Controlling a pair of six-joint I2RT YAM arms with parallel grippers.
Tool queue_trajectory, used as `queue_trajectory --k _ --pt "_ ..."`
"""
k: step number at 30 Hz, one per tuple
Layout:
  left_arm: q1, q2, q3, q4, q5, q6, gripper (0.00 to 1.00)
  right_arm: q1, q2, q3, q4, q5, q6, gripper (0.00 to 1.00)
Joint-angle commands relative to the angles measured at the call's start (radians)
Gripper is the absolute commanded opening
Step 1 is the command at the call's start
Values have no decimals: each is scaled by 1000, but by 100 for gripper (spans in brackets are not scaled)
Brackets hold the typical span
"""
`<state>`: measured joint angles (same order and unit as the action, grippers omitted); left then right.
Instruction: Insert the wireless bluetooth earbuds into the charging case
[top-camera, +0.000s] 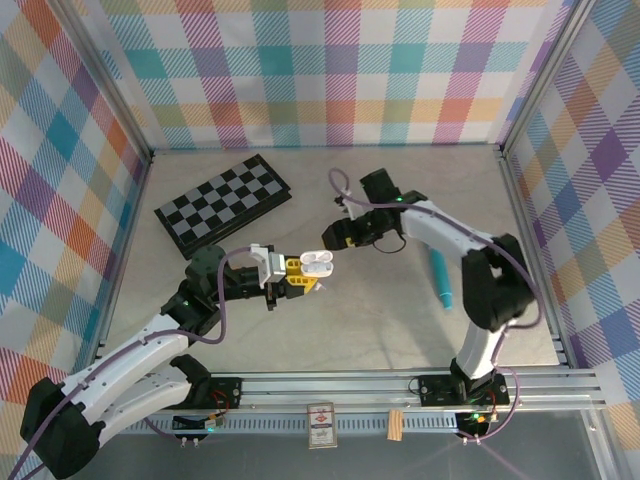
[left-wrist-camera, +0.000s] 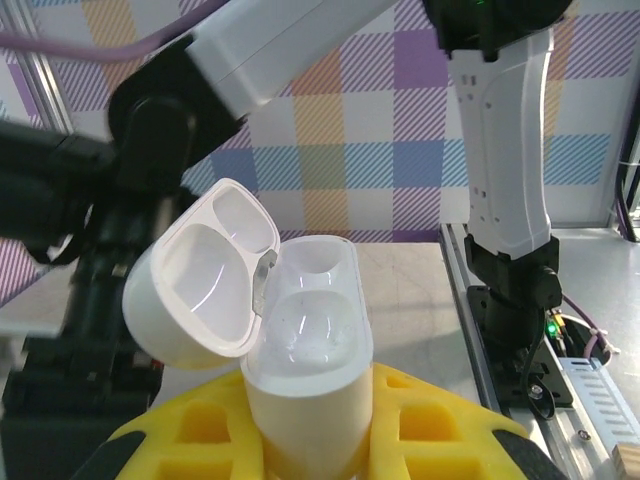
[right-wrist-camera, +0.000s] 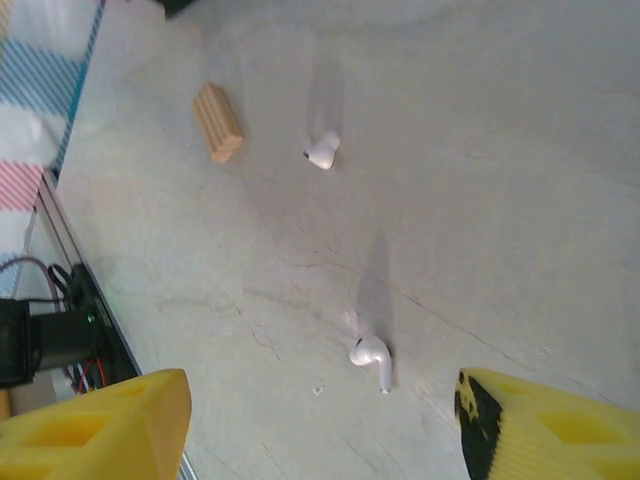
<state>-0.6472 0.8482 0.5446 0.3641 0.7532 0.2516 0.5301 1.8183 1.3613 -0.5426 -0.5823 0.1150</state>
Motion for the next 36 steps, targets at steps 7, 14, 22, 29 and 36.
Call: queue_trajectory --k 7,14,22,29,36 --pt "-2 -29 -8 -37 6 13 8 87 240 170 -129 -66 -116 65" --pt "-2 -28 -7 -38 9 8 8 111 354 224 -133 -103 -137 62" --pt "-2 -12 0 -39 24 7 8 113 391 202 -127 -111 -156 59" --pt "-2 7 6 -27 30 8 8 115 335 123 -131 -112 -181 52" --pt "-2 18 12 -21 38 8 8 124 296 68 -122 -112 -187 50"
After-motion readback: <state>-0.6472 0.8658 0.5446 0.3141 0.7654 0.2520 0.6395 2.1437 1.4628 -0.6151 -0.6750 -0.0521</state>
